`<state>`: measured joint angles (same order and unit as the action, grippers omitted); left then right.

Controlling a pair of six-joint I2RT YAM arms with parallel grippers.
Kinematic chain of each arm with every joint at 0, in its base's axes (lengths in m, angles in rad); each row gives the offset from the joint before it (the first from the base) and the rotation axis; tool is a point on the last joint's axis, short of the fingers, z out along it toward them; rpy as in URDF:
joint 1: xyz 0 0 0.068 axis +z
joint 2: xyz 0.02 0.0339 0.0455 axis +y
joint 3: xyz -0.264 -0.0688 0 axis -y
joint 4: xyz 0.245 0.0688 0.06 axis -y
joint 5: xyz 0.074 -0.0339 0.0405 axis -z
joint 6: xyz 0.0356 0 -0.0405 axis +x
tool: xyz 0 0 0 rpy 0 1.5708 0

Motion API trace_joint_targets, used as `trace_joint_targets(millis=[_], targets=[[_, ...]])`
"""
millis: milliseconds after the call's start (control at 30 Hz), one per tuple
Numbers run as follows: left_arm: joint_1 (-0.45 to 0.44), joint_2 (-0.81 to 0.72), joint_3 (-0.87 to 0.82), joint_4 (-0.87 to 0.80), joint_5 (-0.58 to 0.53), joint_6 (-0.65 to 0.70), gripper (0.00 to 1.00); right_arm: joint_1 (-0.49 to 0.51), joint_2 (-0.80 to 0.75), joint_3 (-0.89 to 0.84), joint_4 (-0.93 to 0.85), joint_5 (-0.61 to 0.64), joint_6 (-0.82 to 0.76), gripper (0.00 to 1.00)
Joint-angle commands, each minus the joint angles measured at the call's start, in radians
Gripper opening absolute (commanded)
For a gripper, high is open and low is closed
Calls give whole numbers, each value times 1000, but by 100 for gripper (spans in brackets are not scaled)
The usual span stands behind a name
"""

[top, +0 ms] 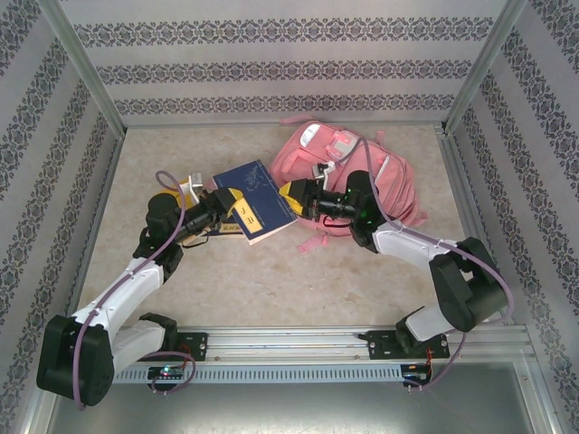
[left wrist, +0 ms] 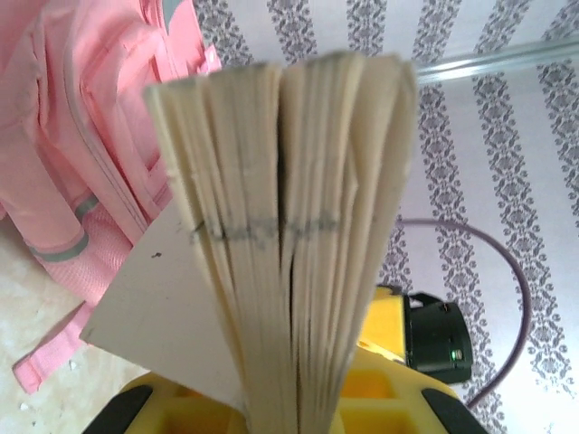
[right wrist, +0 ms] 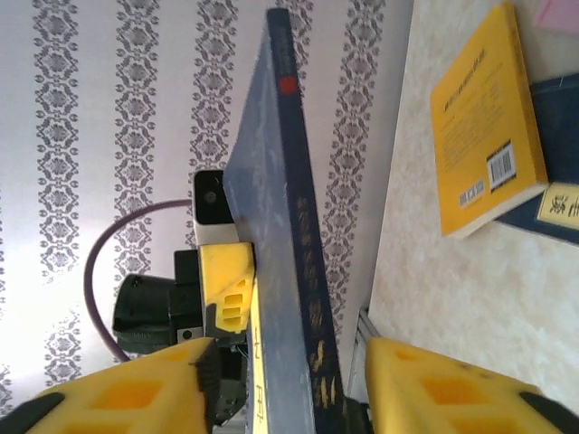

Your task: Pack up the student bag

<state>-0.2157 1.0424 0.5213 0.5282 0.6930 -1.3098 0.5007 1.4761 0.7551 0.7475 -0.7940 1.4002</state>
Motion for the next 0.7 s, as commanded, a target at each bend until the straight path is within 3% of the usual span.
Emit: trace_joint_targets(millis=[0,133,300,467,667], targets=[[2,-26,-10,138,-87,-46,0,41,-42,-64,95,110,-3,61],[-3,-21,-29,202,-155,-87,0,101,-78,-158,252,286,37,74],[-23,4,-40,246,-187,-113,0,206,-70,-151,309,446,17,78],[-50,15,-47,260,-206,-118,0,246,-2,-129,403,543,33,75],[-65,-10,-58,218,-245,-100,0,297,27,-108,416,623,-1,59]])
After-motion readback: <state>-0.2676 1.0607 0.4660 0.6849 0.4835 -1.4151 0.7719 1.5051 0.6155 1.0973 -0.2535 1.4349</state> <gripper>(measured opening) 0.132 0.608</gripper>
